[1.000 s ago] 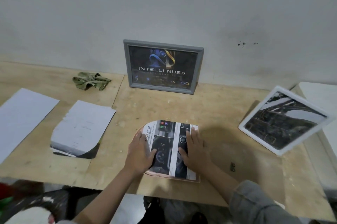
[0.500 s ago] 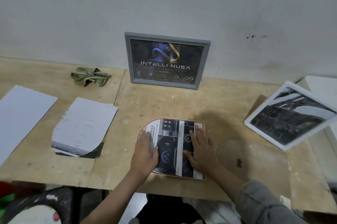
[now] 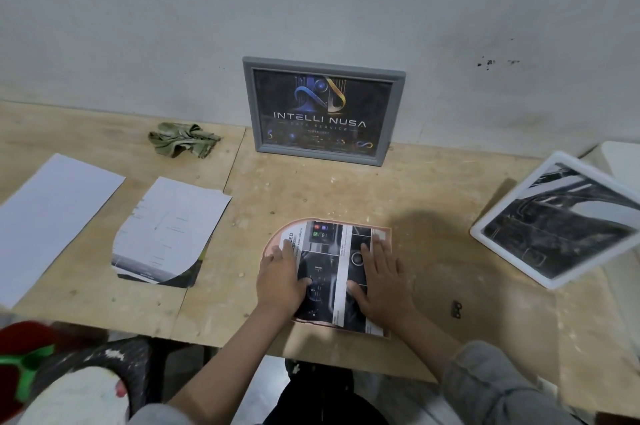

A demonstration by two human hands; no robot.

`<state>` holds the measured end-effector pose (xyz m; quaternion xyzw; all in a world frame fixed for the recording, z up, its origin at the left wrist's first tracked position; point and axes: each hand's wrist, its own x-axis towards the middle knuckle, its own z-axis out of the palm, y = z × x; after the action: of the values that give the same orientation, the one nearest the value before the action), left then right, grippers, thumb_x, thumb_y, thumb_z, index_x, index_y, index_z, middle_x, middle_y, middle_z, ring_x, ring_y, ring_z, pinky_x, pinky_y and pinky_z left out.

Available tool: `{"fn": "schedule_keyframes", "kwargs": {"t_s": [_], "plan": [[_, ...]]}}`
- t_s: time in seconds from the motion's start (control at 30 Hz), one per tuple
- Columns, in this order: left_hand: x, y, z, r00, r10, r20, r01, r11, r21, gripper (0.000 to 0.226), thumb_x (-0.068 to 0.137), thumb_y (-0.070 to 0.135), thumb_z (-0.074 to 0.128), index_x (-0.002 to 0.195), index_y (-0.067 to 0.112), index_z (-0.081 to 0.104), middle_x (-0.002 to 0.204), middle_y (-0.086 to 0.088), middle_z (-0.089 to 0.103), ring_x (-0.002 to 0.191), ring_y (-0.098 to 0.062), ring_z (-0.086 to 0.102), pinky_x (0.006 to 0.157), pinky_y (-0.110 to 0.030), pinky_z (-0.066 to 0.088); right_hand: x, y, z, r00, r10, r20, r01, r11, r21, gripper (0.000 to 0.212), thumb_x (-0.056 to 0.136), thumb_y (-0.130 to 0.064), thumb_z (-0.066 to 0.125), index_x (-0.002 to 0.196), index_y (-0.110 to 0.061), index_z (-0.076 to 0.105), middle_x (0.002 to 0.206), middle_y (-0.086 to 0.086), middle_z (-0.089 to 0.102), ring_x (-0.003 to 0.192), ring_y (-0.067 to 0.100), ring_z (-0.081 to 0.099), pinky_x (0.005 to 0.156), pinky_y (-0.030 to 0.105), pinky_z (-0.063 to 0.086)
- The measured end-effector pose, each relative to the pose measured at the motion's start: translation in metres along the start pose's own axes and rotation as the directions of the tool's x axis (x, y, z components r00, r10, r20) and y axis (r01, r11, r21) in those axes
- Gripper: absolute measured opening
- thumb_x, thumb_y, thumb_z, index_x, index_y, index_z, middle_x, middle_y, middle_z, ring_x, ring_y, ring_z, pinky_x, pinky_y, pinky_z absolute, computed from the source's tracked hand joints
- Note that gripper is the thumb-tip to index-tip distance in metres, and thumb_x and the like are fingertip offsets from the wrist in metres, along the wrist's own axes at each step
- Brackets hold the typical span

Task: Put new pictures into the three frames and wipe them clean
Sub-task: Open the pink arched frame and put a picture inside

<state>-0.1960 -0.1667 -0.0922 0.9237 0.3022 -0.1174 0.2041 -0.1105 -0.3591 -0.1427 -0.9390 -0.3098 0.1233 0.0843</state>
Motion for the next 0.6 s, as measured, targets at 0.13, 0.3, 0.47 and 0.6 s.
{"fn": "schedule_keyframes", "kwargs": {"t_s": [0.13,0.3,0.47,0.6], "plan": [[0.001,0.008,-0.01,0.995,-0.089,-0.037,0.087,0.994,-0.06,0.066,0.076,0.035,0.074,0.128,0.015,0.038,0.113,-0.009,0.061,0.106,-0.033,0.056,0.079,-0.04,0.05,0.0,-0.001,0.0,1.0,0.0,-0.008,0.0,1.0,0.017,0.079,0.084,-0.058,0.039,0.146,-0.01,0.028,0.155,0.015,0.021,0.141,0.032,0.023,0.1,0.055,0.036],[0.001,0.012,-0.011,0.99,-0.129,-0.058,0.125,0.989,-0.072,0.057,0.08,0.032,0.068,0.126,0.013,0.042,0.108,-0.009,0.064,0.102,-0.032,0.059,0.074,-0.039,0.05,0.0,-0.002,-0.002,1.0,-0.001,-0.029,0.001,1.0,0.014,0.079,0.083,-0.058,0.04,0.145,-0.01,0.03,0.154,0.015,0.023,0.14,0.032,0.025,0.1,0.053,0.037],[0.003,0.015,-0.016,0.982,-0.169,-0.087,0.152,0.972,-0.179,0.047,0.081,0.027,0.069,0.118,0.009,0.047,0.111,-0.012,0.062,0.1,-0.032,0.06,0.072,-0.036,0.047,0.0,-0.003,-0.001,0.999,0.003,-0.044,-0.003,1.0,0.001,0.079,0.084,-0.058,0.038,0.145,-0.009,0.031,0.154,0.015,0.023,0.14,0.03,0.016,0.101,0.053,0.036],[0.004,0.014,-0.02,0.969,-0.204,-0.137,0.159,0.945,-0.285,0.039,0.084,0.019,0.065,0.116,0.005,0.048,0.112,-0.015,0.057,0.1,-0.034,0.058,0.068,-0.034,0.041,0.0,-0.002,0.002,0.998,0.006,-0.064,-0.006,1.0,0.002,0.079,0.084,-0.058,0.038,0.146,-0.01,0.028,0.155,0.015,0.021,0.142,0.032,0.021,0.104,0.053,0.033]]}}
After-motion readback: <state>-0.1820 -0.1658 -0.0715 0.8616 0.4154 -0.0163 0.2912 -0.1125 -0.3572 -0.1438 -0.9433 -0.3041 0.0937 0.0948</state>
